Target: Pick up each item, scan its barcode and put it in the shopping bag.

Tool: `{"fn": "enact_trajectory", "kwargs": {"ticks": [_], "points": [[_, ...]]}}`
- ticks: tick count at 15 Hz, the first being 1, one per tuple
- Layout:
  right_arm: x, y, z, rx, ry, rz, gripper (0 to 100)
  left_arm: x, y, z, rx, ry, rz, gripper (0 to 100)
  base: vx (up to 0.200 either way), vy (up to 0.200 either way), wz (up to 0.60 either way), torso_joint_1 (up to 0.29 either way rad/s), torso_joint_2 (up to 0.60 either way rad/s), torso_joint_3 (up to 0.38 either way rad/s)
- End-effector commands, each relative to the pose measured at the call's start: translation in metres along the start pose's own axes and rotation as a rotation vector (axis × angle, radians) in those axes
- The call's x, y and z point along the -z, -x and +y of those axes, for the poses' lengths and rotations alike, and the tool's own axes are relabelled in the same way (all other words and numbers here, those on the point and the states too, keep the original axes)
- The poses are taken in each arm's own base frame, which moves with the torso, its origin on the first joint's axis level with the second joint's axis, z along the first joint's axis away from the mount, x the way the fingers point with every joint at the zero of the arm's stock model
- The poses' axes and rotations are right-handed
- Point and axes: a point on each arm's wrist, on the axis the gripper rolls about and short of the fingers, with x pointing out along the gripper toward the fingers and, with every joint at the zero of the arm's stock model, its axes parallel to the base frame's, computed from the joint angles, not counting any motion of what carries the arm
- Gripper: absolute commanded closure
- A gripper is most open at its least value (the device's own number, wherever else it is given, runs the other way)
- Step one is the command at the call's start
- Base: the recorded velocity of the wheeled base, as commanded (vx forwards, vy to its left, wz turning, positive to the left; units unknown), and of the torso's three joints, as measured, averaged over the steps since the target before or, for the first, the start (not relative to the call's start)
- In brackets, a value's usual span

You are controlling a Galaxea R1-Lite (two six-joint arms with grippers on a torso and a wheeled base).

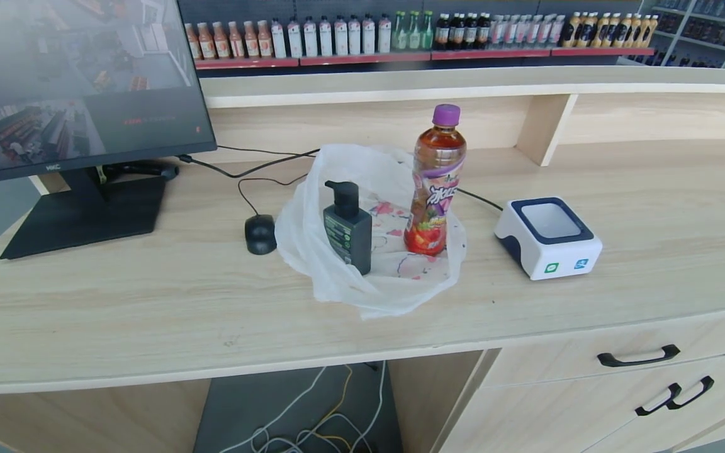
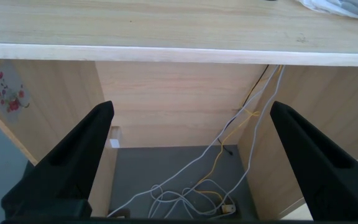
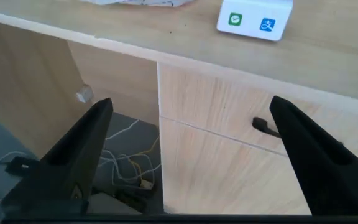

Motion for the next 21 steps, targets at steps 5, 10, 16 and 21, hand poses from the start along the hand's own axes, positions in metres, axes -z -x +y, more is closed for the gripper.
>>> {"fn": "enact_trajectory", "kwargs": {"ticks": [5,10,16,21], "points": [[0.041,0.048,0.001,-0.027,0.015,-0.046,0,0.0,0.0,0.0,0.0,-0.001,0.0,0,0.0,0.0,0.0,0.0,0.0,0.0],[0.045,0.044,0.006,0.059,-0.095,0.005,0,0.0,0.0,0.0,0.0,0.0,0.0,0,0.0,0.0,0.0,0.0,0.0,0.0],[0.043,0.034,0.008,0.306,-0.137,0.137,0,0.0,0.0,0.0,0.0,0.0,0.0,0,0.0,0.0,0.0,0.0,0.0,0.0],[0.045,0.044,0.015,0.427,-0.099,0.007,0,0.0,0.0,0.0,0.0,0.0,0.0,0,0.0,0.0,0.0,0.0,0.0,0.0]]}}
